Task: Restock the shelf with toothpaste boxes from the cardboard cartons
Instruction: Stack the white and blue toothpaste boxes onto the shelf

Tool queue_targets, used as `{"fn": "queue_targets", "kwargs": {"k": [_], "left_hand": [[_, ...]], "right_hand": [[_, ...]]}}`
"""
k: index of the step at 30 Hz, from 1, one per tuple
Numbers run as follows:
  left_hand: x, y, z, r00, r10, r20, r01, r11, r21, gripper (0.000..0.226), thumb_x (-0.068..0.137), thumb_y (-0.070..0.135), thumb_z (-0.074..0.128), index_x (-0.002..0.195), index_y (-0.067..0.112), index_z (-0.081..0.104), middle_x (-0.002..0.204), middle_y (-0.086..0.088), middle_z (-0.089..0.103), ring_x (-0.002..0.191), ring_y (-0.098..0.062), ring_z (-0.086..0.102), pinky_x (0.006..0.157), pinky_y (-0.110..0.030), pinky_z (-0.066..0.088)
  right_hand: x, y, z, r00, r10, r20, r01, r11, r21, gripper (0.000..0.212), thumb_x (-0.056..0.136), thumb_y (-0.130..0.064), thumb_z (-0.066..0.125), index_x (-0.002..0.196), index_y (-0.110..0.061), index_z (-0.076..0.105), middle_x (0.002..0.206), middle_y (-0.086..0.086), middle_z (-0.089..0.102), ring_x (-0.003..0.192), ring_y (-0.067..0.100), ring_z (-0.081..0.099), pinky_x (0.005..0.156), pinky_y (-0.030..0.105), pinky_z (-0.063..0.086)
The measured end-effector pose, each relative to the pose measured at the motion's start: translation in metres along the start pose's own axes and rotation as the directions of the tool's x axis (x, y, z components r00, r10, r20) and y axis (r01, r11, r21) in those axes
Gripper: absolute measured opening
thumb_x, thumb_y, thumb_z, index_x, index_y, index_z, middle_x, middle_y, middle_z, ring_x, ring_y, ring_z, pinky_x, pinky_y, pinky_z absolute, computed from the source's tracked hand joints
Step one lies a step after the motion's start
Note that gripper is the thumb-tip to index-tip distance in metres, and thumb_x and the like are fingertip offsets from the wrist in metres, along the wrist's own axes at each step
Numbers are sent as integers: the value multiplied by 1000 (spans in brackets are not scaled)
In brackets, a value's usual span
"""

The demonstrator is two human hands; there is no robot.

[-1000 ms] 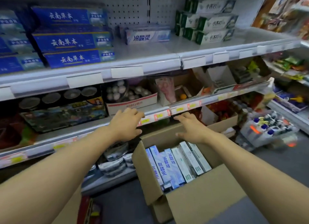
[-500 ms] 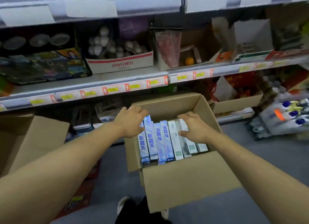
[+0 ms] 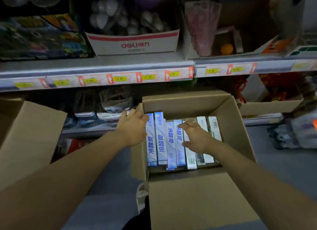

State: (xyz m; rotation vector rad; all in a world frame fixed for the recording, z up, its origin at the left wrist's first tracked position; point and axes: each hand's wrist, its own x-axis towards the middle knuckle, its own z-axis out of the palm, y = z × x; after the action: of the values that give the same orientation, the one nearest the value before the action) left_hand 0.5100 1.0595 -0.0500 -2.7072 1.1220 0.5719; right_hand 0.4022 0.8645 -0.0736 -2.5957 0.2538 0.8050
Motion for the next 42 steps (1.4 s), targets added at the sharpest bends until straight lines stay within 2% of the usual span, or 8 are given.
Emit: {"fn": "queue_targets", "kwargs": {"k": [8,13,23,29,34,36,39,42], "left_hand": [[9,6,28,996,-86,8,86,988,-126,49,87,38,55,132,22,42,137,-1,39,127,-22,32,104,-40,26],[10,22,41,976,-217,7,214,955,-206,51,89,36,55,135,22,37,139,-1,37,129,-22,31,106,-39,25],[-1,75,75,837,-548,-5,527,807,-267,43,88,30,56,126,16,42,128,-4,42,118,-25,37,93,-34,33],[-17,83,102,767,-628,-129,570,760,-312,41,79,19,62,119,10,55,119,-9,53,103,-30,46,78,-37,35],[-24,86,119,754,-636,-166,555,751,-358,44,75,15,65,118,9,56,118,-10,54,99,-31,49,77,-37,37],[-25,87,123,750,-631,-196,539,756,-373,45,71,13,69,114,8,58,114,-11,56,96,-32,51,75,-38,40],[-28,90,126,759,-622,-191,522,758,-392,45,72,14,69,115,9,57,118,-9,55,102,-31,50,79,-40,41],[-31,94,127,769,-599,-224,492,778,-390,46,71,14,71,114,9,58,118,-9,55,101,-32,50,77,-40,42]], "right_hand": [[53,5,10,990,-123,73,127,990,-54,69,86,-16,65,145,-17,29,150,2,27,138,24,24,110,33,30],[85,22,12,958,-252,138,269,955,-126,70,84,-12,62,145,-20,29,149,0,28,132,23,27,104,31,31],[145,43,32,824,-483,296,558,780,-284,75,85,-6,60,148,-17,22,156,-2,15,138,24,19,110,36,29],[169,37,57,768,-557,316,641,661,-391,82,77,6,52,148,-21,23,157,-7,10,139,26,14,106,36,29],[184,41,78,687,-693,219,664,476,-576,76,72,2,61,141,-17,36,147,1,29,127,27,31,103,36,26],[191,43,83,623,-762,176,656,386,-649,66,65,3,68,128,-11,50,129,7,48,113,31,44,97,40,31],[198,48,90,570,-814,115,635,348,-690,57,49,4,77,104,-7,64,100,14,59,90,35,54,87,43,39],[191,55,85,638,-749,178,630,375,-681,48,61,-6,76,107,-9,61,109,12,57,104,34,51,98,42,27]]}}
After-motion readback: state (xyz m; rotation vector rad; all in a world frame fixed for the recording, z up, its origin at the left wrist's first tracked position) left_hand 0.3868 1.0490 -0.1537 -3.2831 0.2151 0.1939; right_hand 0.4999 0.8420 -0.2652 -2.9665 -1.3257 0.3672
